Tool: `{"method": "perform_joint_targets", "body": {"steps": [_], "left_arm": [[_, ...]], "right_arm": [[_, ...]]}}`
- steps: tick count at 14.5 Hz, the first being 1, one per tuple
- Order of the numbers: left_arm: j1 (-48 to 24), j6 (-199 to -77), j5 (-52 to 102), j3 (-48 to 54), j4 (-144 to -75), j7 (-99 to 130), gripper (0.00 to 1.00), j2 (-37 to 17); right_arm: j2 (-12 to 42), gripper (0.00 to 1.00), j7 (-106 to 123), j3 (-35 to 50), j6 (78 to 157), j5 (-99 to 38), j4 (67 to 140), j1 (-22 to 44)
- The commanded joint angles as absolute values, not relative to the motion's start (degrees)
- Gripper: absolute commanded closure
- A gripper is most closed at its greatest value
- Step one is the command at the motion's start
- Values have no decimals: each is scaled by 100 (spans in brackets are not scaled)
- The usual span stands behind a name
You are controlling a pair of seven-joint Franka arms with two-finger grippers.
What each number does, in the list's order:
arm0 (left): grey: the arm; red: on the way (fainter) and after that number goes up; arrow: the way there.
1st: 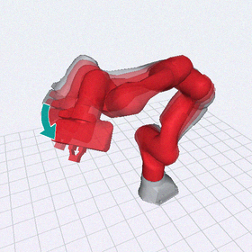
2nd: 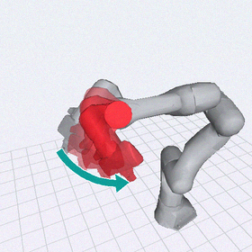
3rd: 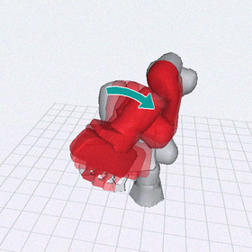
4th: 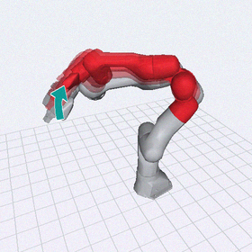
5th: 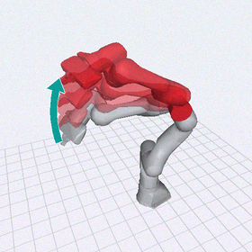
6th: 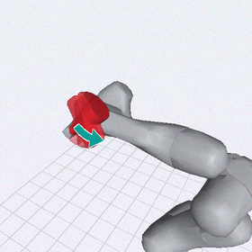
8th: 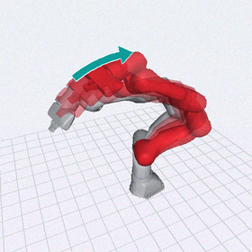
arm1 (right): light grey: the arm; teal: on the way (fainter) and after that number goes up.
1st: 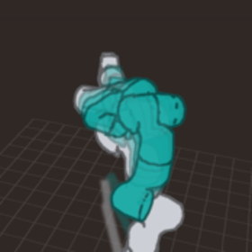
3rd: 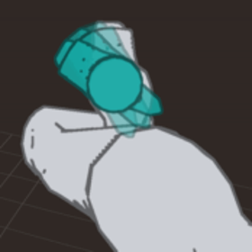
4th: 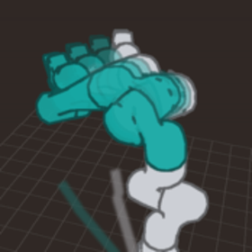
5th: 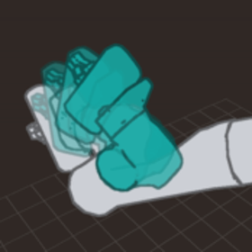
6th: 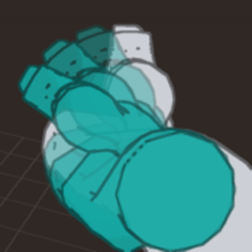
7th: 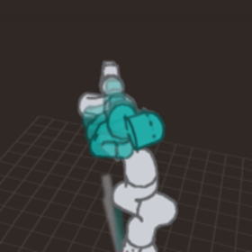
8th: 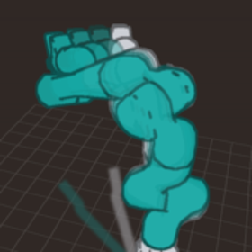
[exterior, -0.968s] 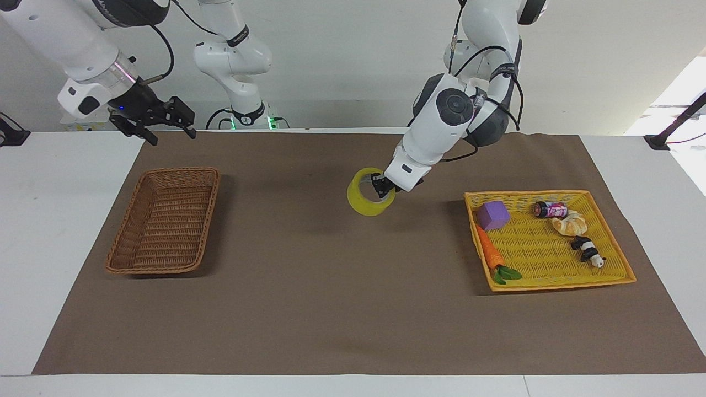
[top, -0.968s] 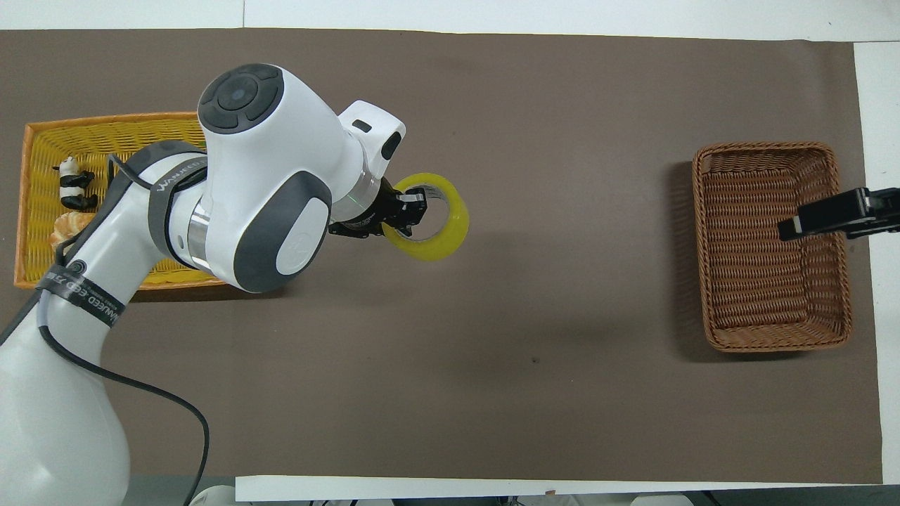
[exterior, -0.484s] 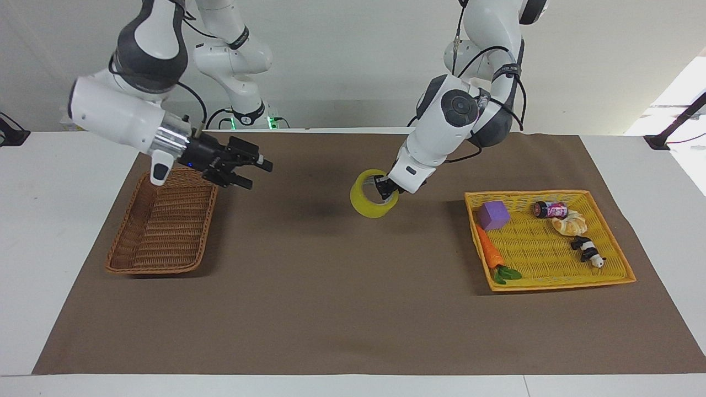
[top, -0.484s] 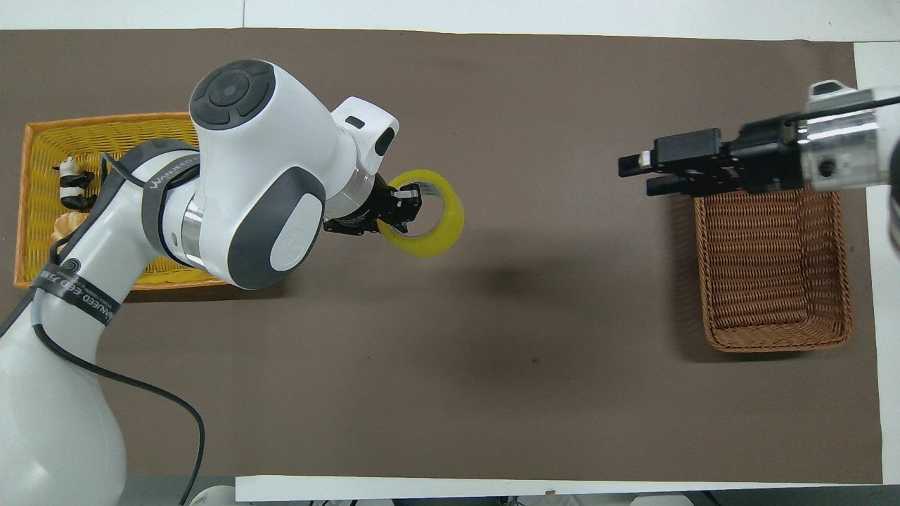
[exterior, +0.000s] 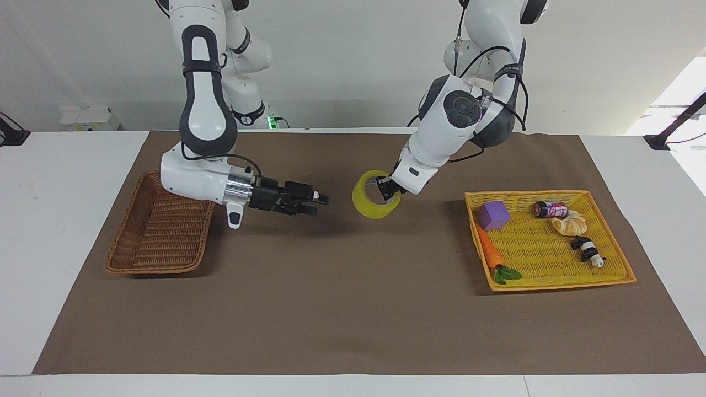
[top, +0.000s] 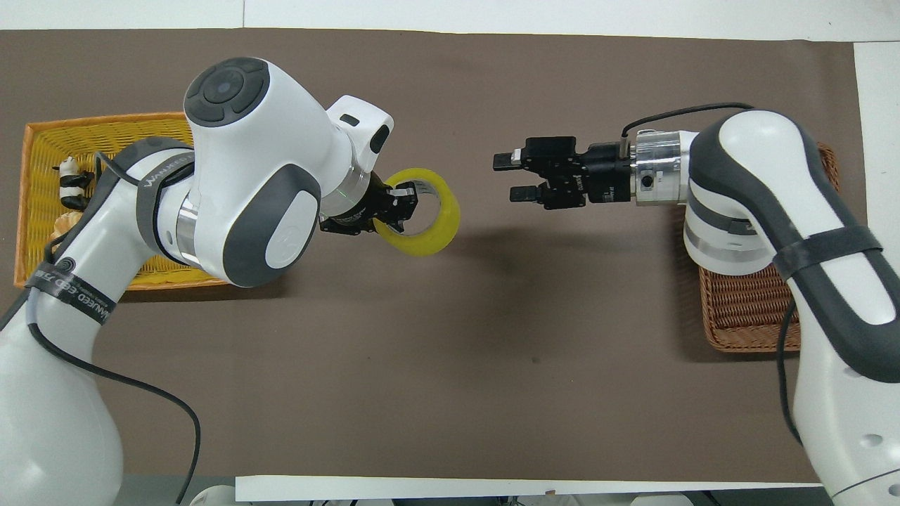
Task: Move tape to another basket
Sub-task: 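Hold the tape with the left gripper while the right gripper reaches it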
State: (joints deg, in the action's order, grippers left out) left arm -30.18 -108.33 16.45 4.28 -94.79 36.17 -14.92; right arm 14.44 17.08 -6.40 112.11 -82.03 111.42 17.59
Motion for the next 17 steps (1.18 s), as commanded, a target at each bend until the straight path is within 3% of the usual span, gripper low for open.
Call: {"method": "perform_joint_targets", "body": {"steps": [1, 17], "left_arm": [[-2997, -10679, 1731, 404, -9501, 3700, 100, -1354], [-3006, -10670, 1731, 396, -9536, 3709, 100, -1336]], "right_arm": [[1310, 1, 1758, -633, 11408, -8708, 11372, 1951], [1230, 1, 1600, -633, 11681, -9000, 11593, 2496]]}}
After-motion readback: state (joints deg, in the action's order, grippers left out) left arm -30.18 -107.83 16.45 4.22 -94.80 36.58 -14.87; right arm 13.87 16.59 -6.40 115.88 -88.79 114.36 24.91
